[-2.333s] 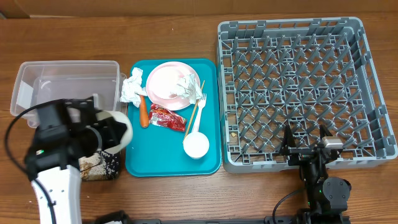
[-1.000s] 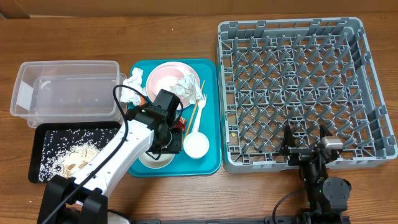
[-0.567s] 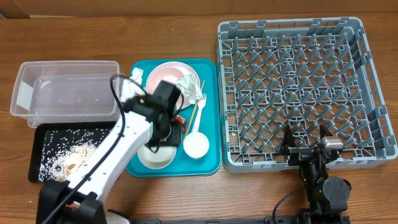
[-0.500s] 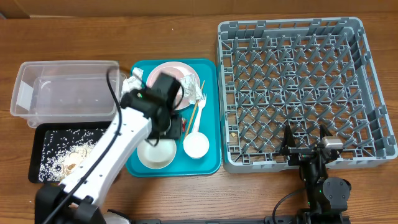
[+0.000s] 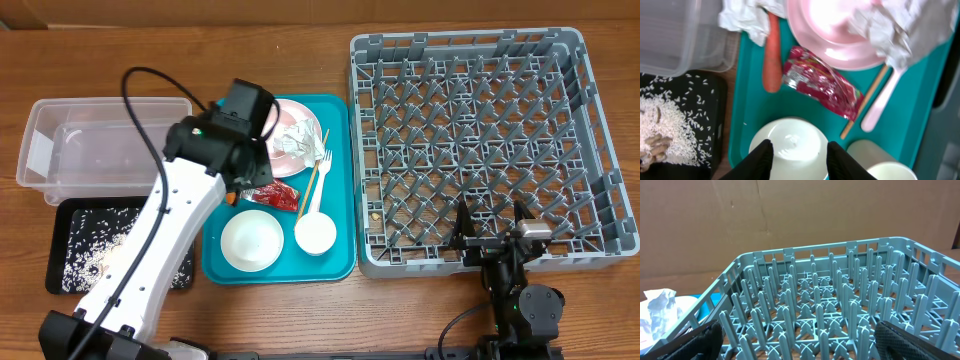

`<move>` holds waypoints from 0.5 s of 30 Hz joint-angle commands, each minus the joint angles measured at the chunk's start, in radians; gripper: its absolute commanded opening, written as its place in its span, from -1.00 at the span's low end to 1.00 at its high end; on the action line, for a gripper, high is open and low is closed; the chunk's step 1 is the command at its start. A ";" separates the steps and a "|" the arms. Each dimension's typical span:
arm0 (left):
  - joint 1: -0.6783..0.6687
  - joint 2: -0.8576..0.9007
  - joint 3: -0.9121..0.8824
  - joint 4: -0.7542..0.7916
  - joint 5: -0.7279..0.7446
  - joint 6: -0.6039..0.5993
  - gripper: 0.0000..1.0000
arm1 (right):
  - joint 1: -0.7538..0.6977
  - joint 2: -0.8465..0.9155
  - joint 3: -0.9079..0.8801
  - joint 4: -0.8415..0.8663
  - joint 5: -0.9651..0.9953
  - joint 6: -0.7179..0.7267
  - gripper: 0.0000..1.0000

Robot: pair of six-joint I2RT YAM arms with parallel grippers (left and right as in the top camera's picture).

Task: Sort waste into correct bins and load items into the dishwasher
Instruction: 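Release the bowl and move the left gripper toward the carrot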

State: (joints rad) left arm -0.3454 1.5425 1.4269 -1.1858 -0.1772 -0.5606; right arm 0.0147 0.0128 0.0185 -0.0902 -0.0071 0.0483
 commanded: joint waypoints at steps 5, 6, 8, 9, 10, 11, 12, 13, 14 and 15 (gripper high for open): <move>0.053 0.066 -0.011 0.051 -0.033 -0.049 -0.48 | 0.003 -0.010 -0.011 0.006 0.009 -0.003 1.00; 0.055 0.087 -0.011 0.058 -0.033 -0.049 -0.52 | 0.003 -0.010 -0.011 0.006 0.009 -0.003 1.00; 0.055 0.122 -0.011 0.064 -0.036 -0.048 -0.53 | 0.003 -0.010 -0.011 0.006 0.009 -0.003 1.00; 0.055 0.143 -0.011 0.064 -0.040 -0.048 -0.52 | 0.003 -0.010 -0.011 0.006 0.009 -0.003 1.00; 0.056 0.162 -0.011 0.063 -0.041 -0.048 -0.52 | 0.003 -0.010 -0.011 0.006 0.009 -0.003 1.00; 0.058 0.181 -0.011 0.063 -0.041 -0.049 -0.52 | 0.003 -0.010 -0.011 0.006 0.009 -0.003 1.00; 0.063 0.198 -0.011 0.064 -0.040 -0.049 -0.52 | 0.003 -0.010 -0.011 0.006 0.009 -0.003 1.00; 0.067 0.213 -0.011 0.064 -0.041 -0.049 -0.53 | 0.003 -0.010 -0.011 0.006 0.009 -0.003 1.00; 0.074 0.225 -0.011 0.064 -0.041 -0.049 -0.52 | 0.003 -0.010 -0.011 0.006 0.009 -0.003 1.00; 0.081 0.236 -0.011 0.064 -0.040 -0.049 -0.53 | 0.003 -0.010 -0.011 0.006 0.009 -0.003 1.00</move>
State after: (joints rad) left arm -0.2855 1.7500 1.4220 -1.1229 -0.1970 -0.5968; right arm 0.0147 0.0128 0.0185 -0.0906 -0.0067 0.0483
